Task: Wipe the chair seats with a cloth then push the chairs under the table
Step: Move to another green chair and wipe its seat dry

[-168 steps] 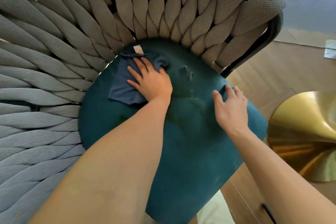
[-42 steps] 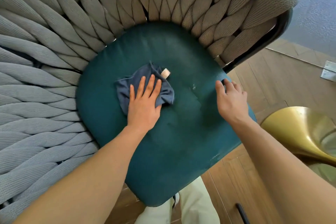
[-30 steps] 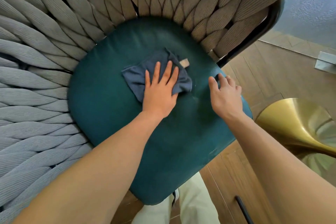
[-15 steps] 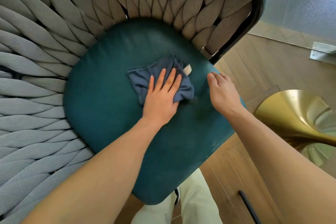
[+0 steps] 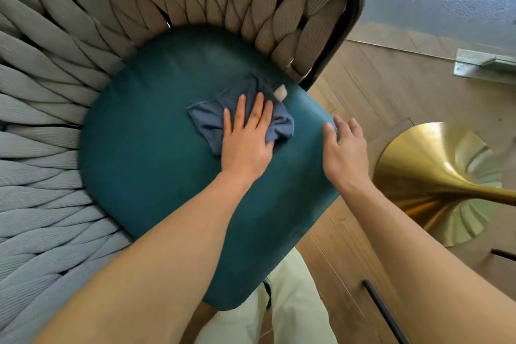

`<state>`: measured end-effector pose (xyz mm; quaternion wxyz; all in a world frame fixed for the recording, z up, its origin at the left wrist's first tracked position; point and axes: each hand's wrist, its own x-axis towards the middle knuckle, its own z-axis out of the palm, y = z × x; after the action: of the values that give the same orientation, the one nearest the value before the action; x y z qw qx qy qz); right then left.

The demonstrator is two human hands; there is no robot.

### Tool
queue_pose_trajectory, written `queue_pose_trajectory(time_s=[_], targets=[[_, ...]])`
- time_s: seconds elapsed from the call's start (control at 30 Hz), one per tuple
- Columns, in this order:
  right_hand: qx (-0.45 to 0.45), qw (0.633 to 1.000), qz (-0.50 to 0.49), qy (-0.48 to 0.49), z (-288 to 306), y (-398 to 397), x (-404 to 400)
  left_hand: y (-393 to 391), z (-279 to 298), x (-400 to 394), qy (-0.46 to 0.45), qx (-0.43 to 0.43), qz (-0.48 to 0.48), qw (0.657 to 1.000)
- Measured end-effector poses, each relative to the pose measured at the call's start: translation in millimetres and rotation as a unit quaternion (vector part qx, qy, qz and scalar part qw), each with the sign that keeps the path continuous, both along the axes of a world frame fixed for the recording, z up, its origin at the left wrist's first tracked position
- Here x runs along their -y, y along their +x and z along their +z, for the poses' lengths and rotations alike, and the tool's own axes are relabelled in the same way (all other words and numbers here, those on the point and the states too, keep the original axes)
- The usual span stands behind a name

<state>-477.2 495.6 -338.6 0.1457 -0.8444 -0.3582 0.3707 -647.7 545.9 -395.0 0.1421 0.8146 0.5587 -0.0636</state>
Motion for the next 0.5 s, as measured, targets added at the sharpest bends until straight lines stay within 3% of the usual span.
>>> queue_pose_trajectory(time_s=[0.07,0.17,0.23,0.3,0.4,0.5], targets=[[-0.002,1.0,-0.013,-0.01,0,3,5,-32,-1,9,-0.002,-0.007,-0.016,1.0],[-0.011,1.0,-0.01,-0.017,-1,2,8,-43,3,-3,-0.02,-0.048,0.127,0.991],[-0.009,1.0,-0.007,-0.017,-3,0,9,-14,5,-20,-0.029,-0.024,0.232,0.972],[-0.008,1.0,-0.007,-0.015,-5,0,9,19,8,-26,-0.039,0.004,0.254,0.966],[-0.008,1.0,-0.006,-0.016,-7,4,10,31,7,2,-0.027,-0.001,0.048,0.999],[-0.009,1.0,-0.005,-0.022,-4,3,11,-5,7,18,-0.035,-0.001,-0.136,0.99]])
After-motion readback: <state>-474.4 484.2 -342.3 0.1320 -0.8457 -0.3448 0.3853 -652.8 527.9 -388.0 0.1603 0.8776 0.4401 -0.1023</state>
